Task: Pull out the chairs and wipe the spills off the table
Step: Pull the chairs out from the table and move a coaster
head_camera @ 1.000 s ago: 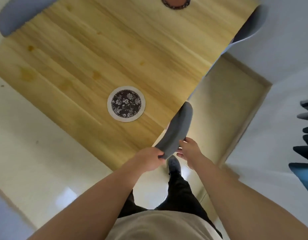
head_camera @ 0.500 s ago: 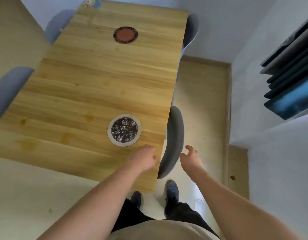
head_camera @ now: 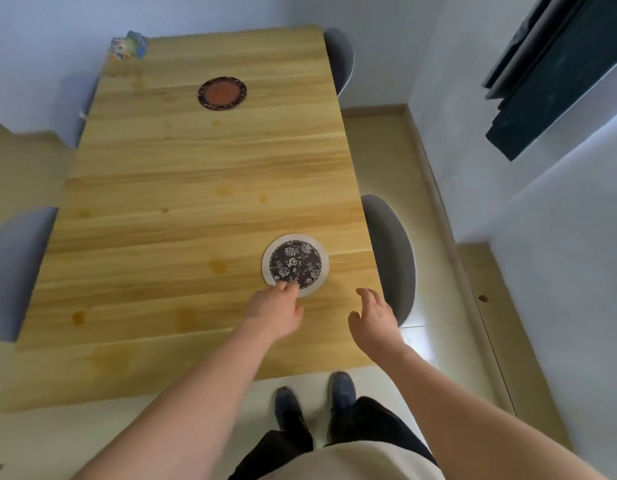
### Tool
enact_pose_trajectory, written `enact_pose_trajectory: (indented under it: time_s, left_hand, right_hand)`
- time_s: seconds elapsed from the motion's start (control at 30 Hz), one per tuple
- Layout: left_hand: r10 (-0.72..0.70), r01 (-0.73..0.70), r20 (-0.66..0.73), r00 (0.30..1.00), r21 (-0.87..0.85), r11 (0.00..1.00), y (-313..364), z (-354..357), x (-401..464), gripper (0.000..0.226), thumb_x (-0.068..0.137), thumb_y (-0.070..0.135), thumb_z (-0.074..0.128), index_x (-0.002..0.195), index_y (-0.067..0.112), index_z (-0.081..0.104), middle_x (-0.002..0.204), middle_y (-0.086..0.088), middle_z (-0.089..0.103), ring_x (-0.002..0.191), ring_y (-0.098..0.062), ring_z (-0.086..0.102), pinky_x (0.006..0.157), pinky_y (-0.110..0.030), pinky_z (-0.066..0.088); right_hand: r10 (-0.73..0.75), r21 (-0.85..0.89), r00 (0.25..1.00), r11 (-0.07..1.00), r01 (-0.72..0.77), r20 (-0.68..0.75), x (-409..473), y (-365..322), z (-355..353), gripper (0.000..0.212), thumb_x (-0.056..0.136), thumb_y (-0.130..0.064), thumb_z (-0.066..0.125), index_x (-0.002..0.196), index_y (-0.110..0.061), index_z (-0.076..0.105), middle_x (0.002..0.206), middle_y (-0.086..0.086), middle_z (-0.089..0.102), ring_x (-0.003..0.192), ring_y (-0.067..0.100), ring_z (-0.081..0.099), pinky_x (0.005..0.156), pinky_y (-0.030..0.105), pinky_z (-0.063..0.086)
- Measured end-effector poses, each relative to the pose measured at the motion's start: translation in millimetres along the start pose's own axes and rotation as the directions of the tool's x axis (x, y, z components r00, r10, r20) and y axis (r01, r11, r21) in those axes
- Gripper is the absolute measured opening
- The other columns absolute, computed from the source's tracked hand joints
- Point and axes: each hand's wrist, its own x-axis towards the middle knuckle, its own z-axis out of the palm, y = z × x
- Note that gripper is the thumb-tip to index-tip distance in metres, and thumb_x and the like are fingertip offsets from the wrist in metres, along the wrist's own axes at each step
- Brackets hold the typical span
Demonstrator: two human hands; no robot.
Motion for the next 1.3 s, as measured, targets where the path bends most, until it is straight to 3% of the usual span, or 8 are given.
enact_pose_trajectory:
  time_s: [0.2,0.37,0.57,0.77,0.97,1.1,1.3]
  left_hand:
    - [-0.071,0.071,0.005,0.997,0.004,0.997,-52,-13,-20,0.053,0.101,0.041,0.041,0.147,0.016,0.035,0.147,-0.008,0.045,0.130,-0.028,0.048,0.105,-0.042,0.042]
    - [0.020,-0.020,0.014,1.000,0.008,1.000,-88,-11,-30,0.052,0.101,0.040,0.040,0.148,0.018,0.034,0.152,-0.007,0.039,0.133,-0.028,0.045,0.106,-0.041,0.041]
    - [0.118,-0.106,0.061,0.991,-0.170,0.980,-164,-10,-36,0.054,0.102,0.038,0.041,0.152,0.022,0.032,0.159,-0.003,0.030,0.143,-0.025,0.034,0.115,-0.039,0.032]
    - [0.052,-0.025,0.150,0.987,-0.181,0.983,-245,-5,-59,0.055,0.103,0.037,0.040,0.154,0.020,0.029,0.161,-0.003,0.027,0.146,-0.023,0.031,0.118,-0.039,0.030]
    - [0.103,-0.095,0.100,0.990,-0.084,0.992,-277,-3,-81,0.054,0.103,0.036,0.038,0.154,0.021,0.029,0.160,-0.001,0.029,0.141,-0.024,0.037,0.113,-0.041,0.037]
    - [0.189,-0.180,0.137,0.972,-0.072,0.981,-303,-1,-93,0.055,0.104,0.035,0.039,0.156,0.021,0.026,0.162,-0.001,0.025,0.144,-0.024,0.032,0.117,-0.040,0.033]
    - [0.220,-0.196,0.085,0.972,-0.227,0.954,-381,-14,-92,0.052,0.102,0.035,0.042,0.151,0.019,0.035,0.159,-0.003,0.031,0.141,-0.023,0.037,0.115,-0.038,0.033]
  right_hand:
    - [-0.021,0.014,0.999,1.000,0.021,0.041,-4,-35,24,0.056,0.092,-0.014,0.040,0.148,-0.012,0.031,0.153,0.006,0.032,0.138,0.027,0.030,0.115,0.037,0.026]
    - [0.018,0.038,1.000,0.999,-0.018,0.006,-12,-74,59,0.055,0.093,-0.013,0.041,0.147,-0.011,0.032,0.151,0.008,0.034,0.137,0.028,0.032,0.113,0.037,0.027]
    - [0.150,0.177,0.985,0.975,-0.134,-0.081,-35,-142,119,0.054,0.092,-0.012,0.042,0.145,-0.010,0.035,0.150,0.006,0.036,0.134,0.027,0.037,0.108,0.035,0.033]
    - [0.186,0.241,0.982,0.956,-0.170,-0.043,-73,-197,174,0.052,0.093,-0.012,0.041,0.145,-0.010,0.035,0.150,0.005,0.035,0.135,0.024,0.037,0.107,0.030,0.033]
    - [0.201,0.262,0.977,0.949,-0.178,-0.064,-70,-226,190,0.053,0.091,-0.013,0.041,0.145,-0.011,0.036,0.149,0.006,0.035,0.128,0.028,0.045,0.103,0.038,0.040]
    - [0.241,0.297,0.968,0.931,-0.212,-0.065,-79,-259,214,0.054,0.091,-0.014,0.040,0.145,-0.012,0.036,0.149,0.006,0.035,0.117,0.028,0.054,0.099,0.042,0.045]
    - [0.346,0.331,0.932,0.896,-0.296,-0.104,-88,-324,261,0.054,0.092,-0.016,0.037,0.146,-0.015,0.034,0.152,0.004,0.031,0.119,0.026,0.053,0.096,0.040,0.048]
